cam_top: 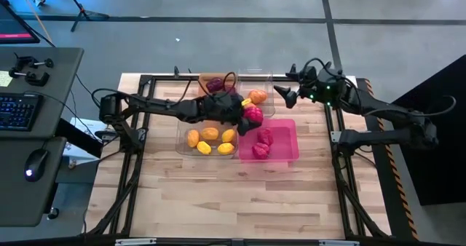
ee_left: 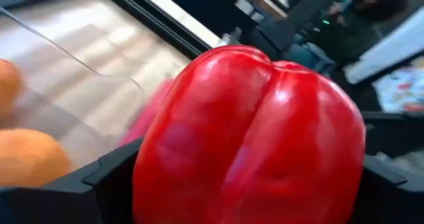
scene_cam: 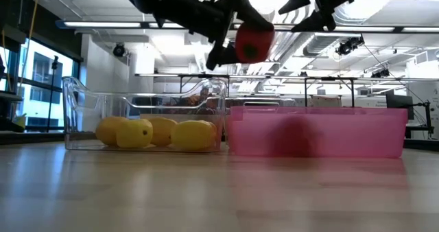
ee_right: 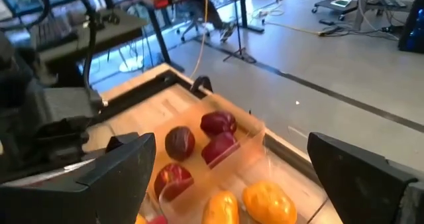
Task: Sort produce into baskets
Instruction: Put the red bell pepper into the red bin, then return to Home Position
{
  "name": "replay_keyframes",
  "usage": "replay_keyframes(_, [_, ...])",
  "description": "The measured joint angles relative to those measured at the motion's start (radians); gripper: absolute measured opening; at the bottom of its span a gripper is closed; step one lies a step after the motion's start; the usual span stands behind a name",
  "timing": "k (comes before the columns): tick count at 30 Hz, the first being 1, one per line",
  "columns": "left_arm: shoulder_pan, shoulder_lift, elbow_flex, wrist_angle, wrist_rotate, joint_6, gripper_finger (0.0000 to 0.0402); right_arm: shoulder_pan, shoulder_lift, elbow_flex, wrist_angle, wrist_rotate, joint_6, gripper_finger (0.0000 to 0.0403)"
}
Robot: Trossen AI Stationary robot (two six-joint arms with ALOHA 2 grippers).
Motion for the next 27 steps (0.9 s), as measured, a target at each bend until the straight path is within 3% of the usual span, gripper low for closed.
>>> replay_keyframes(7, [-0.033,-0.005,0.000,-0.004,0.133,-0.055,0.0397,0.018,0.000,0.000,-0.016,-0.001,-0.034,0.0383])
replay_keyframes(14, [-0.025,-0.090,0.000,-0.039,0.139,0.029,0.0399,0.018,-0.067,0.000,-0.030,-0.035,-0.043,0.0383])
replay_keyframes(18, [-0.009,-0.223,0.000,-0.102,0.100,0.159,0.0399,0.018,-0.148,0.000,-0.073,-0.042,-0.026,0.0383])
replay_keyframes(21, [-0.017,-0.325,-0.026,-0.125,0.011,0.227,0.0399,0.018,-0.207,0.000,-0.105,-0.082,0.002,0.0383])
replay_keyframes(24, [-0.048,-0.421,-0.106,-0.094,-0.059,0.251,0.0399,0.031,-0.257,0.000,-0.134,-0.170,0.042,0.0383])
replay_keyframes(27, [-0.094,-0.512,-0.244,0.036,-0.089,0.242,0.0399,0.083,-0.284,0.000,-0.152,-0.206,0.091,0.0383])
